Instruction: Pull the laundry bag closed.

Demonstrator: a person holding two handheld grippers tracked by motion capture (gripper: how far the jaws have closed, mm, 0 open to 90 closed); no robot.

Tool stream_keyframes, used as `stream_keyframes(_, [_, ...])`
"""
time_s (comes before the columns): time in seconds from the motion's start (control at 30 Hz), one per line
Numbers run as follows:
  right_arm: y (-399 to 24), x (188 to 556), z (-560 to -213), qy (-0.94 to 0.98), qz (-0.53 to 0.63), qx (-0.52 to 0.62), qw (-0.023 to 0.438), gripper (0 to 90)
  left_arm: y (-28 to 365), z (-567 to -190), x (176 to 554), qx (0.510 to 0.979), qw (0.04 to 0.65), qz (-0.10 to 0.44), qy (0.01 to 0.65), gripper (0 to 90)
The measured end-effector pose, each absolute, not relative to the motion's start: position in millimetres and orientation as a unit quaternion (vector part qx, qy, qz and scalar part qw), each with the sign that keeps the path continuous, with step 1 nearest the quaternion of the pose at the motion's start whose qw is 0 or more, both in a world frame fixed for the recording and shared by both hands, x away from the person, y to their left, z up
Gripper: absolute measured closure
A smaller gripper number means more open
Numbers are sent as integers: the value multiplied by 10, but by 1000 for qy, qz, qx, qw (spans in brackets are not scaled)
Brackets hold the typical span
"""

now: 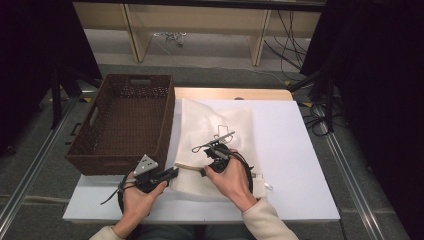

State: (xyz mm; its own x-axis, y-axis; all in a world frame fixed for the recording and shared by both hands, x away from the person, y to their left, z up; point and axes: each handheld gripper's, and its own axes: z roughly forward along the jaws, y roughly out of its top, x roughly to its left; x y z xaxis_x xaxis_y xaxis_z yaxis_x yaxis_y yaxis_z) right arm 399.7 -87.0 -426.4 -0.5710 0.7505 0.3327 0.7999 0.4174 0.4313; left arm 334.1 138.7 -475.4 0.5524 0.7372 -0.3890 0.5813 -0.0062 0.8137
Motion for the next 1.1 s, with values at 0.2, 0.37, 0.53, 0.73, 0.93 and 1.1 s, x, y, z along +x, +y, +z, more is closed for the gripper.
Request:
stream_keyframes(0.2, [-877, 3988, -4271, -840, -275, -465, 43, 877, 1389, -4759, 3348, 710, 526, 80, 462, 856])
stream_keyframes(0.37, [-903, 3975, -4253, -833, -277, -477, 38, 876, 1406, -4751, 3355, 713, 523, 90, 458, 856])
stream_keyframes(0.53, [-913, 3973, -4246, -832, -278, -478, 39, 876, 1404, -4758, 3362, 715, 524, 87, 455, 856])
stream_keyframes(0.73, [-910, 3974, -4258, -833, -275, -478, 35, 877, 1428, -4766, 3390, 722, 518, 104, 448, 856])
stream_keyframes(0.93, [-956, 3971, -4247, -834, -277, -477, 31, 877, 1419, -4768, 3387, 718, 523, 95, 450, 856])
stream_keyframes(1.1, [-961, 3954, -4231, -830, -275, -484, 38, 877, 1422, -4765, 3388, 718, 523, 98, 449, 856])
